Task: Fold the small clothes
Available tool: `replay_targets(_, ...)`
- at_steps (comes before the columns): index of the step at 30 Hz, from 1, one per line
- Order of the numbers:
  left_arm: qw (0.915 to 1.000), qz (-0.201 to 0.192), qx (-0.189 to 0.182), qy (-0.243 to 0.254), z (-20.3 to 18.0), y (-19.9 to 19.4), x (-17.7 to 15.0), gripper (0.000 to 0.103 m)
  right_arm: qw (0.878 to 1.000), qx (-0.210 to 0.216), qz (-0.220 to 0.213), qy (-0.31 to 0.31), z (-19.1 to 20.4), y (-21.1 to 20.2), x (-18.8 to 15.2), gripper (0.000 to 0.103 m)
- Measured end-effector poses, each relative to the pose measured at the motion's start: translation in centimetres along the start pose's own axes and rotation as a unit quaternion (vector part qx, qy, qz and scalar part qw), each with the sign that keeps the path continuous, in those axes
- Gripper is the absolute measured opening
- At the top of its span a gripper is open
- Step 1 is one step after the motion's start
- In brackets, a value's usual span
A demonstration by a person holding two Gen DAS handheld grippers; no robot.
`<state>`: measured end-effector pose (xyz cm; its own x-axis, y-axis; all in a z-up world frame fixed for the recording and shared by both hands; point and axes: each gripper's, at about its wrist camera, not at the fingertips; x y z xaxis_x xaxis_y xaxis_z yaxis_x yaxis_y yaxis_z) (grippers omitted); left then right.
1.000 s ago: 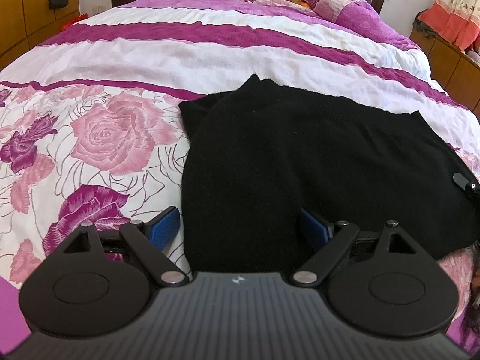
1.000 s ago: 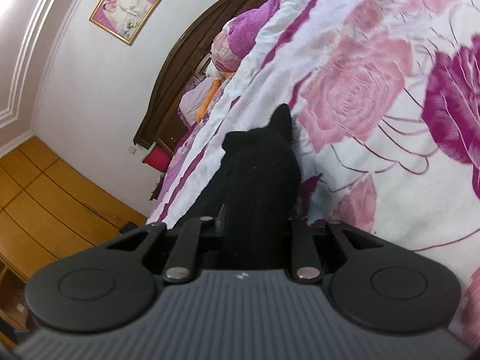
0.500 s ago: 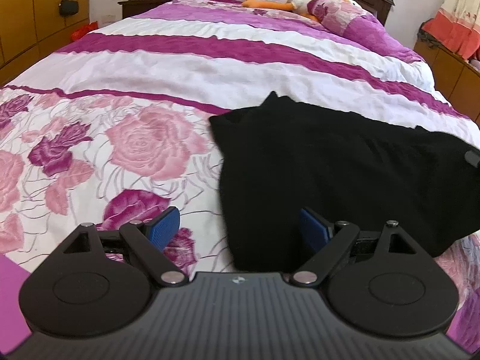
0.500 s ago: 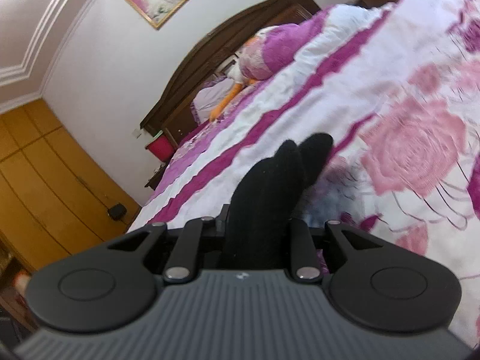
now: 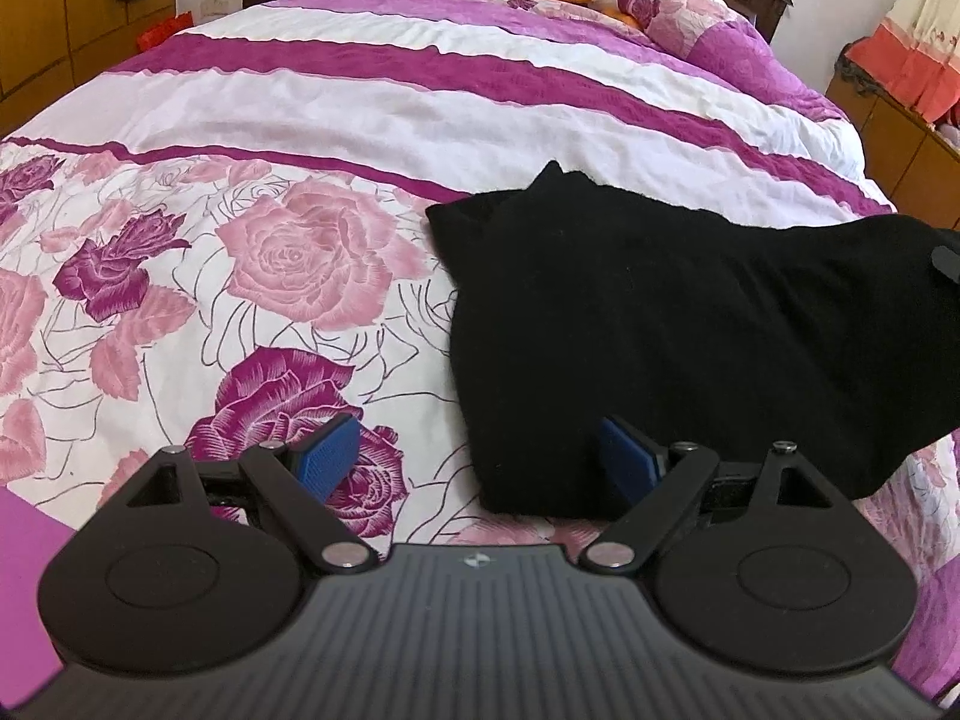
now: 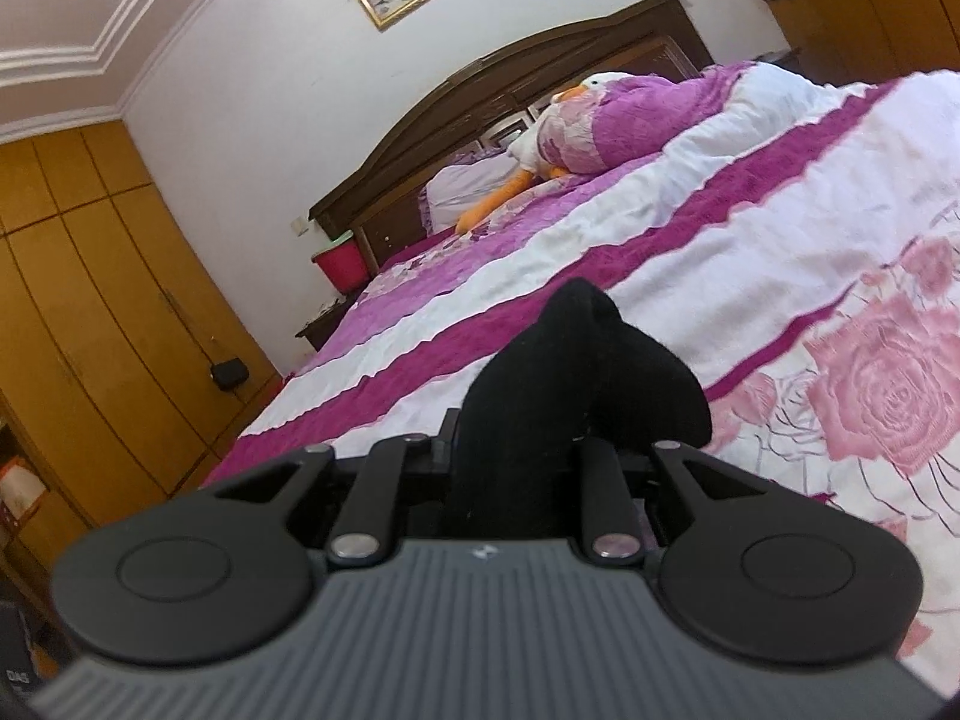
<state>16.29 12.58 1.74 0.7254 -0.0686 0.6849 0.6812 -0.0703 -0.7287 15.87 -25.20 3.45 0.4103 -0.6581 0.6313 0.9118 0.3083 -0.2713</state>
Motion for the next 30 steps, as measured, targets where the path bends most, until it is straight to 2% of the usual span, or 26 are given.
replay_targets(8,0.9998,-0.017,0.010,-0.003,1.9,-1.7,-0.6,0.089,0.998,0.010,0.012,-0.053,4.5,1.0,-0.7,0.021)
replay_targets(14,0.9991,-0.032,0.014,-0.023,4.0,-2.7,-1.5,0.089,0.991,0.016,0.034,-0.129,9.5,2.6,-3.4,0.021)
replay_targets(18,0.9988,-0.034,0.015,-0.033,5.2,-2.7,-2.1,0.089,0.980,0.020,0.064,-0.185,12.3,4.4,-6.8,0.020)
replay_targets(22,0.9986,-0.032,0.013,-0.041,6.1,-2.6,-2.8,0.089,0.964,0.006,0.108,-0.241,13.5,6.8,-11.0,0.020)
replay_targets(26,0.9984,-0.031,0.012,-0.045,6.8,-2.4,-3.5,0.089,0.954,-0.011,0.147,-0.261,13.0,8.7,-14.1,0.021)
replay_targets(30,0.9982,-0.032,0.012,-0.050,7.5,-2.3,-3.8,0.089,0.950,-0.018,0.152,-0.271,13.1,8.9,-15.1,0.021)
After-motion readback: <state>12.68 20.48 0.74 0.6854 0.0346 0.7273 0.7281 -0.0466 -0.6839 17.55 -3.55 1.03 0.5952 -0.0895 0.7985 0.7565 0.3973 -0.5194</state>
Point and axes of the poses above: each gripper's, at about its wrist camera, not at the fingertips, and y roughly the way its jaws point, z to its left, x to its top, and after that the axes turned 15 degrees about y, right-handed
